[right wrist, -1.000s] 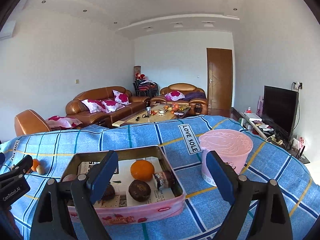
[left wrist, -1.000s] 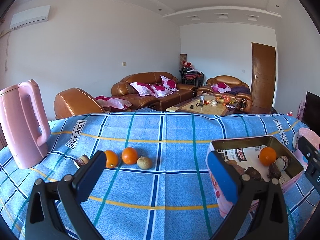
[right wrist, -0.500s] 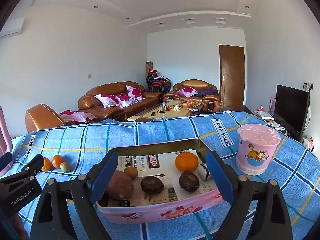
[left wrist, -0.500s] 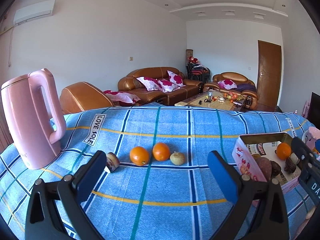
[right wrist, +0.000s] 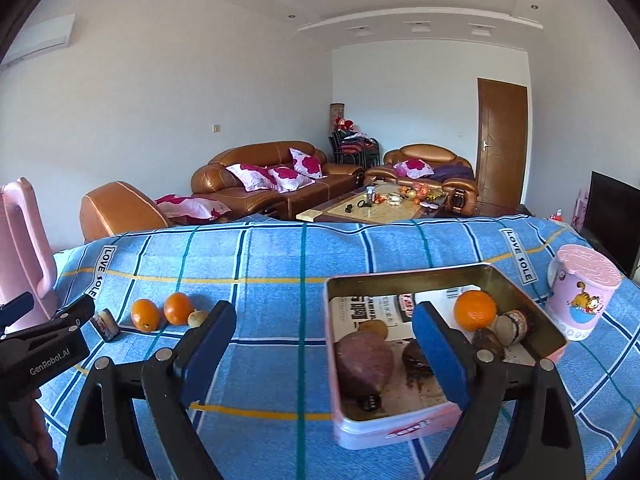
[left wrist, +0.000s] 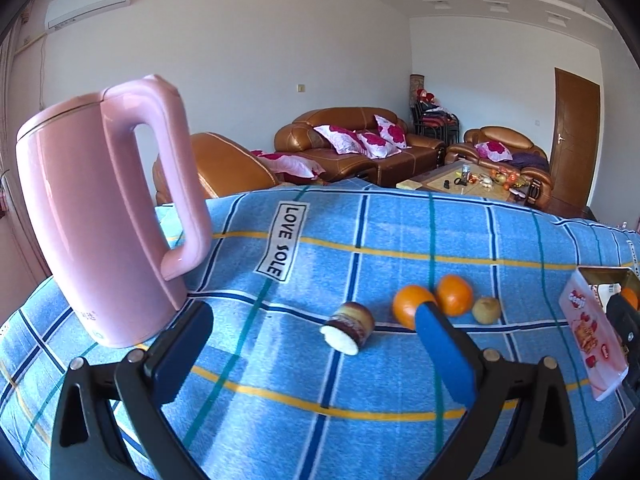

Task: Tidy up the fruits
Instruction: 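Lower the right tool onto the brown kiwi and close it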

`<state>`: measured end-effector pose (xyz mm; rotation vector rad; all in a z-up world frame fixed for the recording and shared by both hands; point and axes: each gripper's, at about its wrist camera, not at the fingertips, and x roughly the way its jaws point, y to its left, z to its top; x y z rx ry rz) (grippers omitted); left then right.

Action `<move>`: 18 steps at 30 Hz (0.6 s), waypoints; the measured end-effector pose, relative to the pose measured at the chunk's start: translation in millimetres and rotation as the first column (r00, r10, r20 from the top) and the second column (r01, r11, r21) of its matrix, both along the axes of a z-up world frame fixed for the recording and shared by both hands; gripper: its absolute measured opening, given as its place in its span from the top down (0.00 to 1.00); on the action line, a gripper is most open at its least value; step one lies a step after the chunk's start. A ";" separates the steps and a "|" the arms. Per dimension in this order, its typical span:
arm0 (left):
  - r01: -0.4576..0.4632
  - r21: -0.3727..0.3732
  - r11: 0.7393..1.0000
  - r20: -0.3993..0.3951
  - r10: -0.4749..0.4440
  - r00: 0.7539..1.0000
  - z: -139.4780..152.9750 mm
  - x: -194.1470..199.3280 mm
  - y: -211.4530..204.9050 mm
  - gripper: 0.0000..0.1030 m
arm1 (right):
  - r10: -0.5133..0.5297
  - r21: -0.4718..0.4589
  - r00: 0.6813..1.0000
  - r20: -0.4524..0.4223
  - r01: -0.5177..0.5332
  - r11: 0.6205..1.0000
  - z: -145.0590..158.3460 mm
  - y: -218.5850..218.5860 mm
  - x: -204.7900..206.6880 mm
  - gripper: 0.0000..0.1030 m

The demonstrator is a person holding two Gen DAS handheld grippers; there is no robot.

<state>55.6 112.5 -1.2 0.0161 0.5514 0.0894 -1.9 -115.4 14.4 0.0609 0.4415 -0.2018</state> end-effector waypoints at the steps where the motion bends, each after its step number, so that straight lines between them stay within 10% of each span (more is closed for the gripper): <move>1: -0.010 -0.002 1.000 -0.015 0.010 1.000 -1.3 3.7 6.8 0.00 | 0.013 0.002 1.000 -0.017 -0.013 1.000 -1.4 4.6 4.4 0.12; 18: -0.105 -0.114 0.988 -0.139 0.089 0.986 -18.6 31.5 68.1 0.00 | 0.264 0.074 0.895 -0.360 -0.255 0.964 -44.3 58.0 113.0 0.39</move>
